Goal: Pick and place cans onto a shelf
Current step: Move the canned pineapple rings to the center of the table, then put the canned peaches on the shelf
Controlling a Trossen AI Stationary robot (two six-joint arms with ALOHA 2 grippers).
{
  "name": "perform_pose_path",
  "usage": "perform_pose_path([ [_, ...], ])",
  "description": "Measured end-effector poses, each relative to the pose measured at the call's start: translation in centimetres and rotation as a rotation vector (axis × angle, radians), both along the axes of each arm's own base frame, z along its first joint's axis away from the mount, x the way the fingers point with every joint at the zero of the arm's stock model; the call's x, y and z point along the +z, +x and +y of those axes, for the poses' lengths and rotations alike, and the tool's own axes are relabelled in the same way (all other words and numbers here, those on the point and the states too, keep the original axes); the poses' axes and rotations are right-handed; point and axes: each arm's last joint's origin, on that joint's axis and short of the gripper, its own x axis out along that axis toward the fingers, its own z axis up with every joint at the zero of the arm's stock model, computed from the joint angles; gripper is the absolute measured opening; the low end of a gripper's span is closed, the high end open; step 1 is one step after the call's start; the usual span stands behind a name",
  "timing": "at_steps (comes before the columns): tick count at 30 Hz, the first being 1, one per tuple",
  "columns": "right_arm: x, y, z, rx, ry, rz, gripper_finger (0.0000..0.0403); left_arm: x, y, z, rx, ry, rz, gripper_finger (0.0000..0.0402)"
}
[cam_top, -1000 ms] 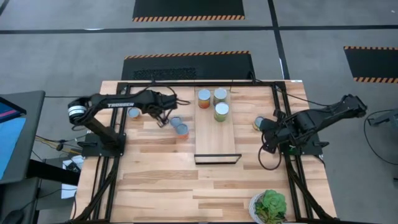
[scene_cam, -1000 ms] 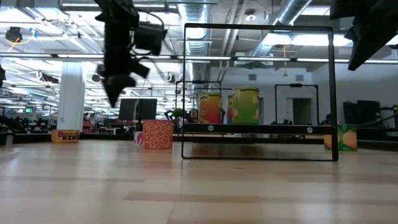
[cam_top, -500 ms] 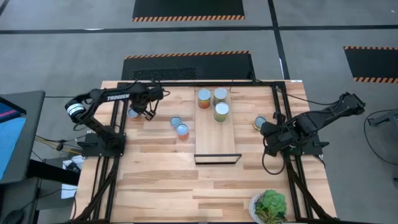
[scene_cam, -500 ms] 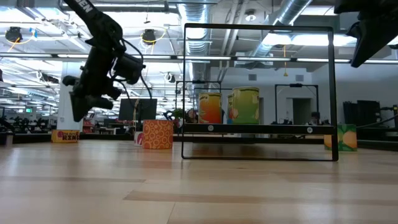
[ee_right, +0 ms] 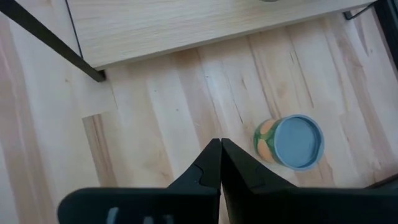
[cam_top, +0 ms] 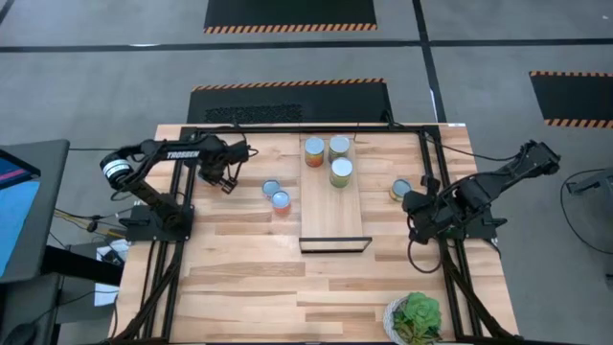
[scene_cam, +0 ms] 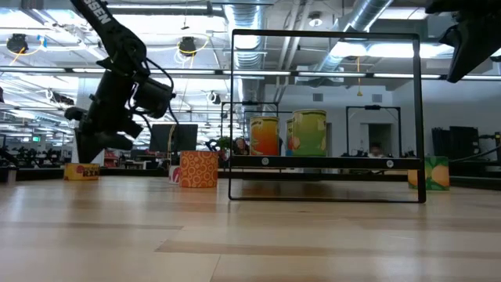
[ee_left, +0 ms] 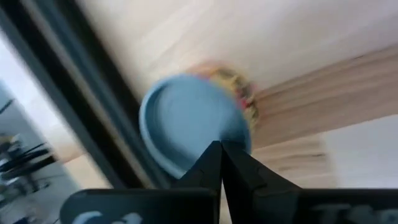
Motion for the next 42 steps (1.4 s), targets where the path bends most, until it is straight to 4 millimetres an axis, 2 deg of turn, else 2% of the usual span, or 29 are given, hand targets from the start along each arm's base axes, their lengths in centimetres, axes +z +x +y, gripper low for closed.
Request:
perform_pose_path([
  [5, 0.0, 0.0, 0.1, -0.015, 0.011, -0.006, 0.0028, 0.0, 1.1, -0.4, -0.044, -0.014, -0.084, 0.0],
  [13, 0.0, 0.0, 0.1, -0.016, 0.011, -0.006, 0.0028, 0.2, 3.2, -2.8, -0.107, -0.088, -0.178, 0.0],
  [17, 0.0, 0.0, 0.1, -0.016, 0.012, -0.006, 0.0028, 1.4, 5.7, -3.9, -0.174, -0.109, -0.295, 0.0],
  [21, 0.0, 0.0, 0.1, -0.018, 0.012, -0.007, 0.0028, 3.4, 8.4, -4.9, -0.27, -0.109, -0.43, 0.0],
  [24, 0.0, 0.0, 0.1, -0.018, 0.012, -0.006, 0.0028, 5.3, 9.6, -5.6, -0.332, -0.054, -0.441, 0.0],
  [28, 0.0, -0.1, 0.0, -0.028, 0.015, -0.004, 0.0028, 7.8, 10.0, -6.7, -0.389, 0.041, -0.333, 0.0],
  [32, -0.4, -0.3, -0.2, -0.1, -0.013, -0.004, 0.0028, 9.3, 9.8, -8.2, -0.416, 0.042, -0.251, 0.0],
  [38, -3.0, -0.2, -1.1, -0.292, -0.048, -0.004, 0.0022, 9.2, 8.7, -10.2, -0.45, -0.006, -0.129, 0.0],
  [42, -3.7, 0.6, -1.8, -0.405, -0.03, 0.03, 0.0018, 8.7, 8.2, -10.9, -0.439, -0.013, -0.079, 0.0],
])
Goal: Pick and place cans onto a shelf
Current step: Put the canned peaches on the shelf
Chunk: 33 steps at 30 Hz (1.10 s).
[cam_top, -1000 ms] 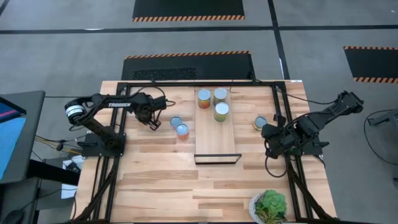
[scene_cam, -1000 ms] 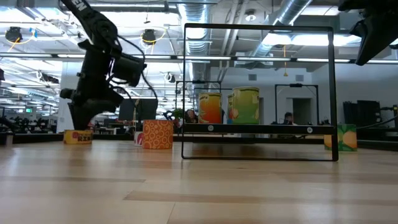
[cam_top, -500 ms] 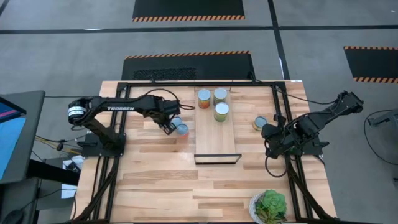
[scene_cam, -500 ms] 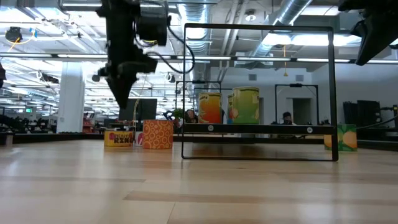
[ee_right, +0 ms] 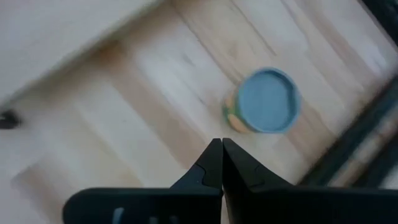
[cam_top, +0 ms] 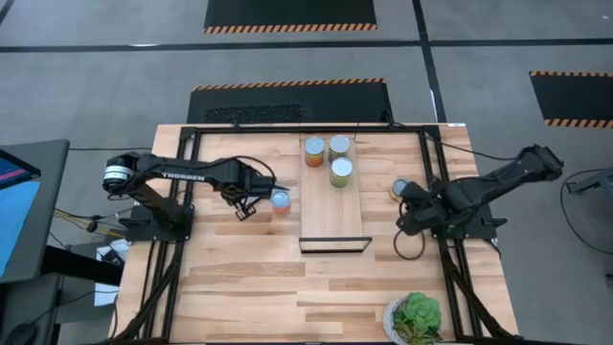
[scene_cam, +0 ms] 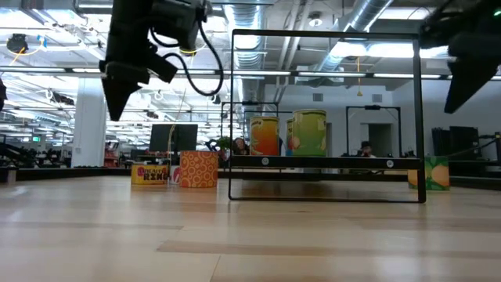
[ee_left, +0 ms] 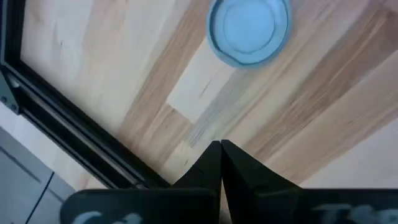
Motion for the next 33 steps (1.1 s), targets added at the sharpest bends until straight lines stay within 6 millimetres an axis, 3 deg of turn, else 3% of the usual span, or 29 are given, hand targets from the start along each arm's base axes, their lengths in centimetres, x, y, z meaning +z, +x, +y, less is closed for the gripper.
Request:
perform_pose_path([
  [7, -1.0, 2.4, -3.1, -0.08, 0.084, 0.159, 0.0023, -1.3, -0.3, -0.4, -0.015, 0.006, 0.009, 0.0],
  [18, -3.5, 4.9, -7.9, 0.086, 0.175, 0.369, 0.0051, -1.7, -0.2, -0.2, -0.069, 0.071, 0.007, 0.0],
  [33, -5.9, 6.1, -9.0, 0.071, 0.238, 0.464, 0.0149, -1.7, -0.1, -0.1, -0.086, 0.115, 0.01, 0.0],
])
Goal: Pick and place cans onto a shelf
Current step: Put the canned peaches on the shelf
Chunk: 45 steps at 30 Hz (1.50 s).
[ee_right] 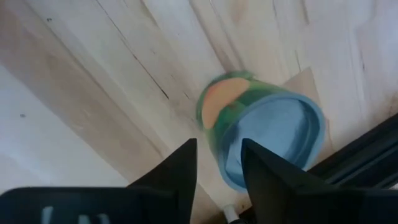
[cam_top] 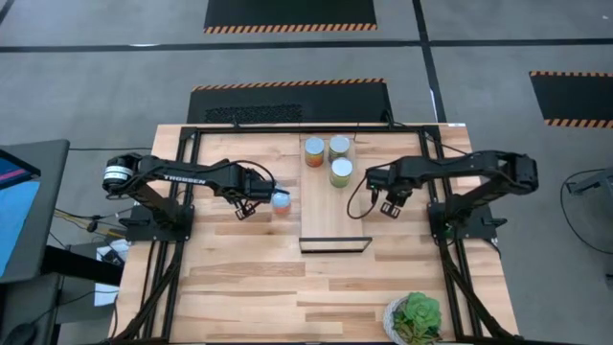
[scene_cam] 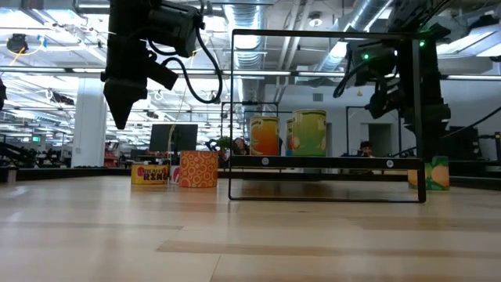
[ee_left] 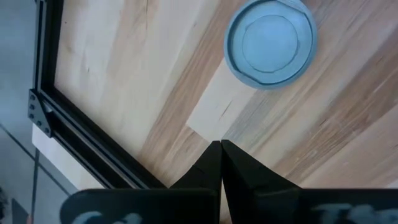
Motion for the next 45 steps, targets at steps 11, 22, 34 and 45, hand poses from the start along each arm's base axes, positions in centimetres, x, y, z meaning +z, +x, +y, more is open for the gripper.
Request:
perform_pose_path([
  [11, -1.4, 0.5, -0.2, -0.004, 0.009, 0.088, 0.0065, 0.0, 0.3, 0.0, 0.0, 0.002, -0.028, 0.0],
  [22, 2.6, -0.2, 2.1, 0.026, 0.004, -0.02, 0.0008, 0.0, 0.4, 0.0, 0.0, 0.003, -0.041, 0.0],
  [34, 8.3, 3.5, 5.2, 0.167, 0.022, -0.263, 0.0006, 0.0, 0.5, 0.0, -0.017, 0.001, -0.044, 0.0],
  [45, 7.5, 8.3, 5.7, 0.296, 0.026, -0.182, 0.0011, 0.0, 3.1, -0.6, -0.305, 0.011, -0.202, 0.0],
])
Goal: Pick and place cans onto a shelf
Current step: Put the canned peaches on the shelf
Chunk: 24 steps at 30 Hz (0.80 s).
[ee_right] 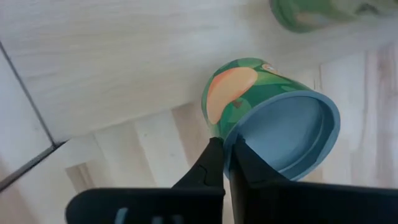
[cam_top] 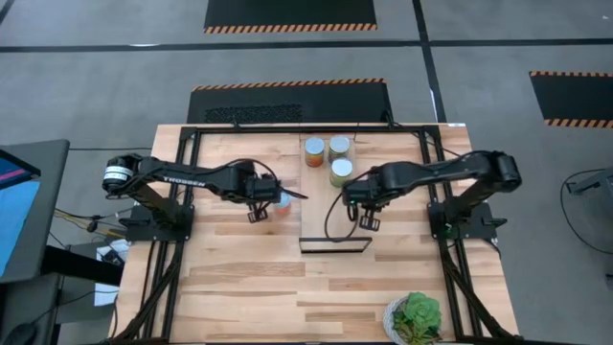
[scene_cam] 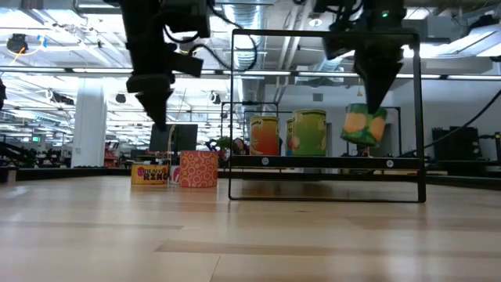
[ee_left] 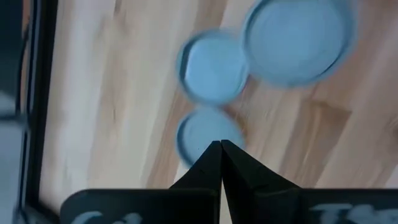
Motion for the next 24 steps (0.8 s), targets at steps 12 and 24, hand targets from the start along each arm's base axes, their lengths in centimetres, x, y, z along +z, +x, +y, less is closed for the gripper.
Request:
perform_pose_path([
  [12, -0.9, 3.1, 0.1, 0.1, -0.011, 0.027, 0.0016, 0.2, 1.7, -0.8, -0.228, -0.133, -0.12, 0.0],
  [24, -1.2, 3.8, -0.6, 0.106, -0.012, -0.009, 0.0021, -0.5, 1.9, -1.2, -0.245, -0.223, -0.185, 0.0],
])
